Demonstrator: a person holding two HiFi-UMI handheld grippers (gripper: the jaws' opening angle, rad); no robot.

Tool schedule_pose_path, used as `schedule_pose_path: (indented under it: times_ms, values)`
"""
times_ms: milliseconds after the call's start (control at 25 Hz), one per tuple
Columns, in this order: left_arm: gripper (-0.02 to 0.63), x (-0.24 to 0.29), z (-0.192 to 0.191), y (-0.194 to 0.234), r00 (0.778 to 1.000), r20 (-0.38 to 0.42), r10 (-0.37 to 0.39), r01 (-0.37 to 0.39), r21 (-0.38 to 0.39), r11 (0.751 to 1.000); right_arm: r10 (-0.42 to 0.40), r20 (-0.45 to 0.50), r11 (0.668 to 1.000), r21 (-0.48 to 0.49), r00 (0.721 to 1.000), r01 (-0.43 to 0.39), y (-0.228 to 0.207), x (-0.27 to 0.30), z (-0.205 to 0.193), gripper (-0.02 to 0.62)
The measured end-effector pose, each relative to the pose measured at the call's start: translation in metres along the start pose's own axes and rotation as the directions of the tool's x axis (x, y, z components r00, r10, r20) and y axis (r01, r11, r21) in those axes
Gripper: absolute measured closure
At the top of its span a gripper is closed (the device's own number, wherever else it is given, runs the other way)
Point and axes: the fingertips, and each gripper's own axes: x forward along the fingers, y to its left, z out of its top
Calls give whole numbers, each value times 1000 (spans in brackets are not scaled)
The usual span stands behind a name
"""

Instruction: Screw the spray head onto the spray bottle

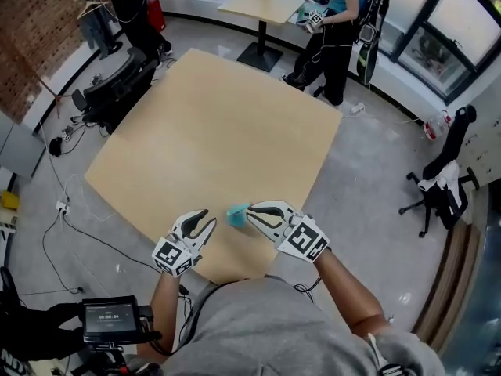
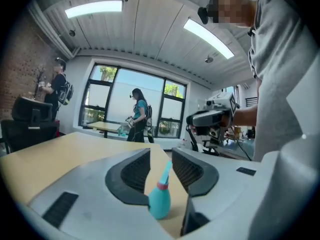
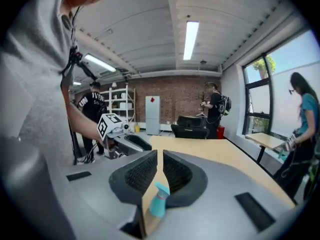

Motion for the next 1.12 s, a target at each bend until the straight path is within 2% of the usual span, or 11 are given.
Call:
schedule_pose_path:
  times_ms: [80, 160, 280, 360, 560, 680, 760, 840, 960, 1040, 1120]
  values:
    - [408, 13, -36, 11, 996, -65, -58, 59, 6, 998, 38, -102, 994, -96, 994, -48, -1, 25, -17, 546]
    - [296, 31, -69, 16, 982, -133, -135, 140, 30, 990, 63, -218, 975, -194, 974, -106, -3, 46, -35, 448]
    - [232, 59, -112, 16, 942, -227, -246, 269, 76, 960, 81, -375, 932, -300, 924, -203, -2, 74, -60, 436]
    - [205, 78, -135, 12, 917, -267, -298, 333, 97, 938, 92, -479, 892, -349, 873, -285, -1, 88, -81, 436]
    - [195, 119, -165, -7, 886, -279, -370, 417, 134, 899, 119, -705, 769, -380, 700, -514, -2, 103, -141, 436]
    - [195, 128, -178, -8, 869, -289, -401, 453, 140, 881, 115, -769, 713, -377, 629, -591, -6, 114, -162, 437]
    - [196, 132, -189, -6, 865, -289, -411, 462, 137, 877, 115, -796, 687, -369, 595, -626, -8, 122, -170, 437]
    - [210, 134, -196, 3, 875, -271, -402, 447, 131, 885, 122, -816, 673, -351, 565, -652, -8, 131, -175, 440]
    - [238, 136, -198, 9, 885, -247, -396, 434, 121, 893, 138, -831, 648, -336, 539, -684, -6, 134, -177, 465]
    - [238, 137, -197, 5, 884, -239, -401, 437, 121, 892, 143, -836, 582, -362, 530, -728, -3, 130, -176, 466]
    - [238, 138, -196, 2, 885, -230, -404, 437, 116, 892, 138, -848, 460, -402, 511, -792, -1, 125, -176, 466]
